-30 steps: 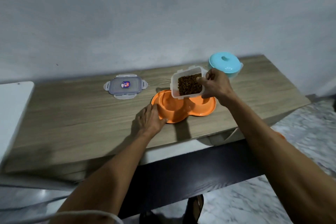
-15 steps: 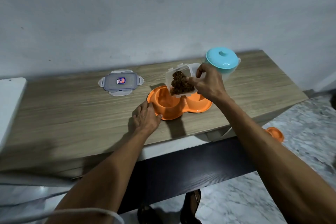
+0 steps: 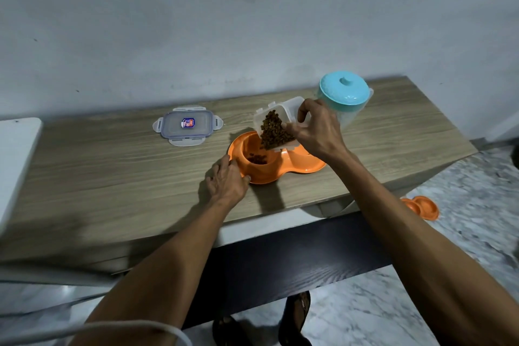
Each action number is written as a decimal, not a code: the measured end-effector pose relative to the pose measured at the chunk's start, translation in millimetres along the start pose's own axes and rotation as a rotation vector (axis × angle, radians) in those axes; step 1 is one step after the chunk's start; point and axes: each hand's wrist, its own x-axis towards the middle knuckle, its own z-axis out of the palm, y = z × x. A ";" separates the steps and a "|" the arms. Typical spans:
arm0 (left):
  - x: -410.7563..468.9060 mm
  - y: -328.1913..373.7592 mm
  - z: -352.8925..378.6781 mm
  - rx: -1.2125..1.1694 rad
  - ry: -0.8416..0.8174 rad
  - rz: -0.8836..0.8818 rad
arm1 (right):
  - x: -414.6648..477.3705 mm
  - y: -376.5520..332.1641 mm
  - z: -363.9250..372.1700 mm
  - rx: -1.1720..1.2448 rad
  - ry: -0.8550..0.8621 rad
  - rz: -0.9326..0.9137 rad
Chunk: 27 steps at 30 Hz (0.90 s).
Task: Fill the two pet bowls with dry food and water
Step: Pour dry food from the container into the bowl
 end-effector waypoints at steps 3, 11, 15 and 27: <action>-1.1 0.8 -0.1 0.005 -0.002 -0.001 | -0.9 -1.6 -0.4 -0.001 0.007 -0.008; -4.0 2.0 -1.2 0.016 -0.001 0.000 | -1.1 -1.0 1.2 -0.019 0.015 -0.009; -4.7 2.7 -1.8 0.018 -0.001 -0.002 | -2.1 -0.5 0.9 -0.011 0.019 -0.013; -3.3 2.5 0.7 0.026 0.007 -0.001 | -2.3 -0.3 0.5 -0.016 0.032 -0.013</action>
